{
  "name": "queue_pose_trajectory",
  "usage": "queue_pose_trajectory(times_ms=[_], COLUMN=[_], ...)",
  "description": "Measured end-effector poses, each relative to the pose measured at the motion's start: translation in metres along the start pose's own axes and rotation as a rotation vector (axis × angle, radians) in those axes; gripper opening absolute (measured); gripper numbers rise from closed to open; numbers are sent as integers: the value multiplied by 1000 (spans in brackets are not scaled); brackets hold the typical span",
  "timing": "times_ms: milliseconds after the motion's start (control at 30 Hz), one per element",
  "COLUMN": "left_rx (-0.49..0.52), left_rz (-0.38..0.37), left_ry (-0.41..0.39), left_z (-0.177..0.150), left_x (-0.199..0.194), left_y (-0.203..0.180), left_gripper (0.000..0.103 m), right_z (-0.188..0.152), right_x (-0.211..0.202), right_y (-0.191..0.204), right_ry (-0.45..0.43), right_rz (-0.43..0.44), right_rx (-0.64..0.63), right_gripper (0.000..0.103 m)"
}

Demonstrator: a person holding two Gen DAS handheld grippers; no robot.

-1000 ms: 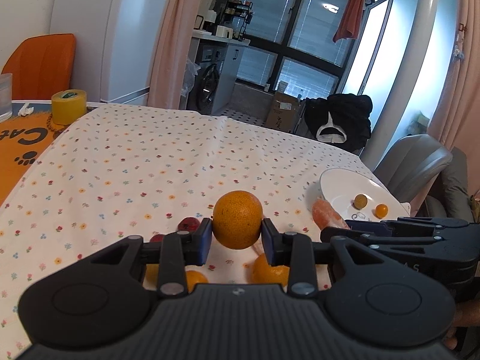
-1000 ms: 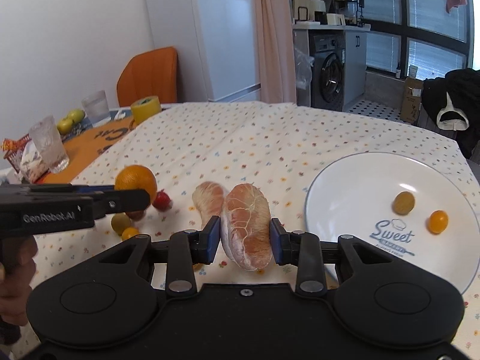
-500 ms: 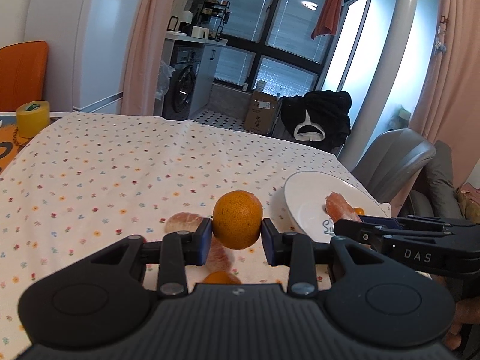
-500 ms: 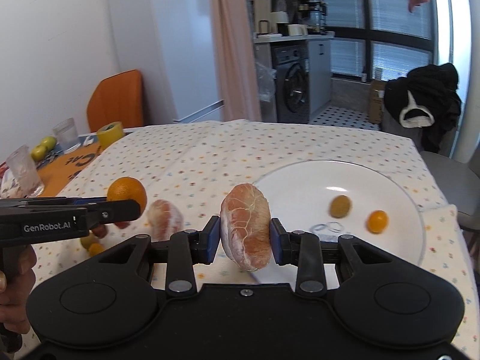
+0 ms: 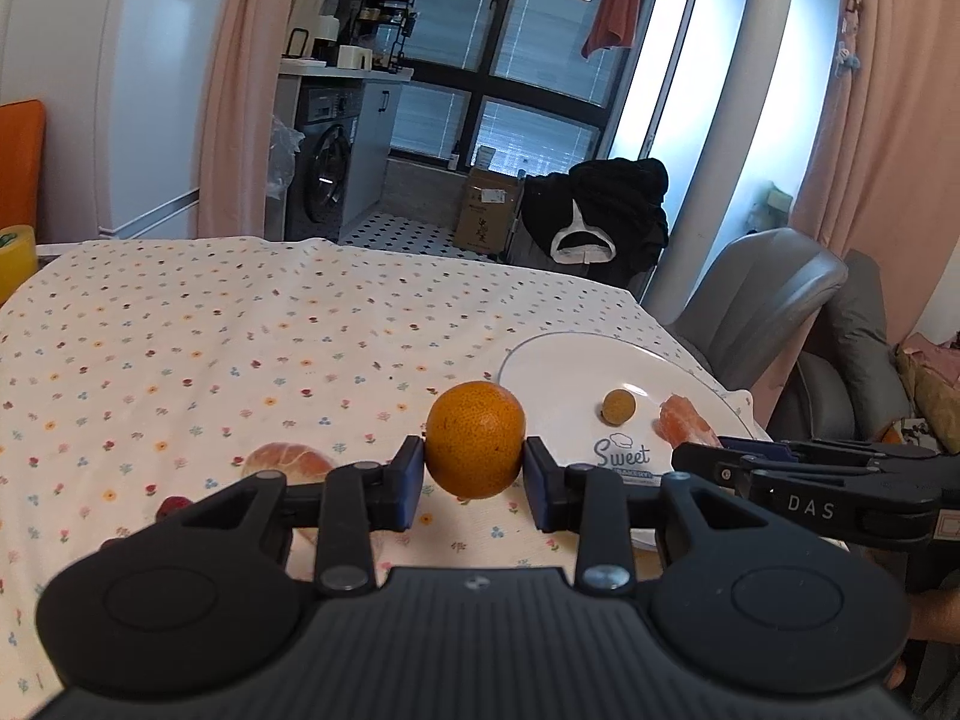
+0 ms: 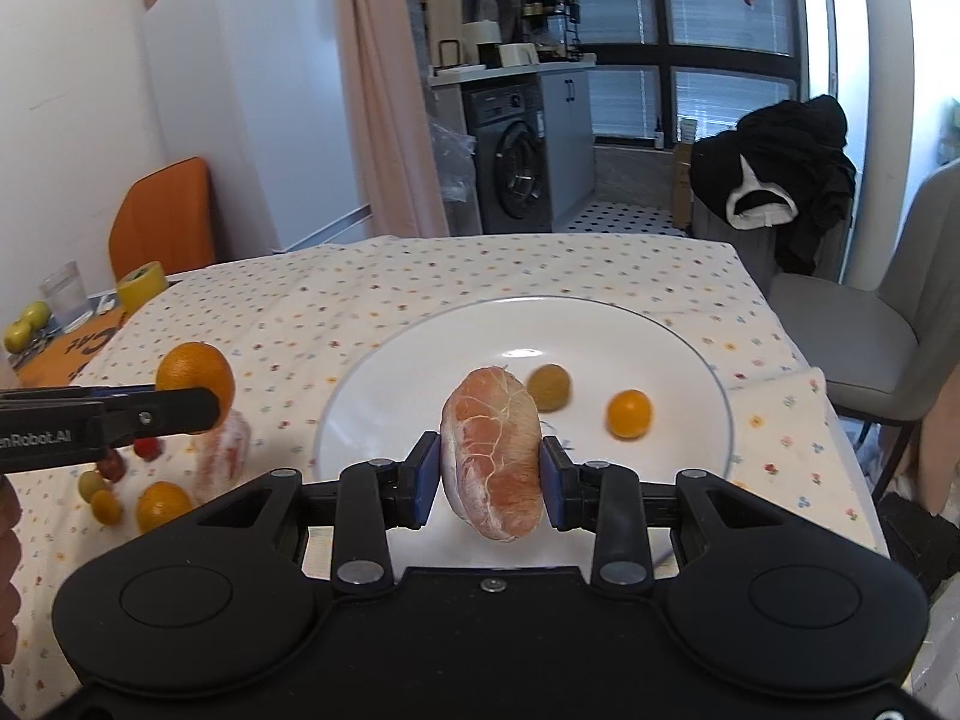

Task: Organize fruits
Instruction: 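Carry the pomelo segment and large orange onto the white plate and open both tools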

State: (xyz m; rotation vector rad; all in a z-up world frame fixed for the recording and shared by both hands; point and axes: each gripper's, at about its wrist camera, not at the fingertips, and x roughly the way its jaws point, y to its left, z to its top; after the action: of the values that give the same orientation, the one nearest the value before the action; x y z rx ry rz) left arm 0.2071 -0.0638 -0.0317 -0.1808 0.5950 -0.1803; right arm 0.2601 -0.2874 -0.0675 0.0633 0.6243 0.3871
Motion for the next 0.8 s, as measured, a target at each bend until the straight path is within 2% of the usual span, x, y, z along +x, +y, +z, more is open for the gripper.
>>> queue_pose_trajectory(times_ms=[433, 600, 800], left_rx=[56, 74, 90], left_rz=[-1, -19, -20], left_ry=[47, 64, 86], left_z=[7, 9, 7], left_x=[36, 48, 60], left_y=[-25, -35, -43], left_gripper=[34, 34, 34], right_z=[-9, -12, -10], right_x=[22, 13, 2], right_y=[-30, -35, -40], right_ry=[15, -17, -35], right_rz=[-7, 1, 18], right_rx=[41, 53, 67], right_gripper=[36, 47, 47])
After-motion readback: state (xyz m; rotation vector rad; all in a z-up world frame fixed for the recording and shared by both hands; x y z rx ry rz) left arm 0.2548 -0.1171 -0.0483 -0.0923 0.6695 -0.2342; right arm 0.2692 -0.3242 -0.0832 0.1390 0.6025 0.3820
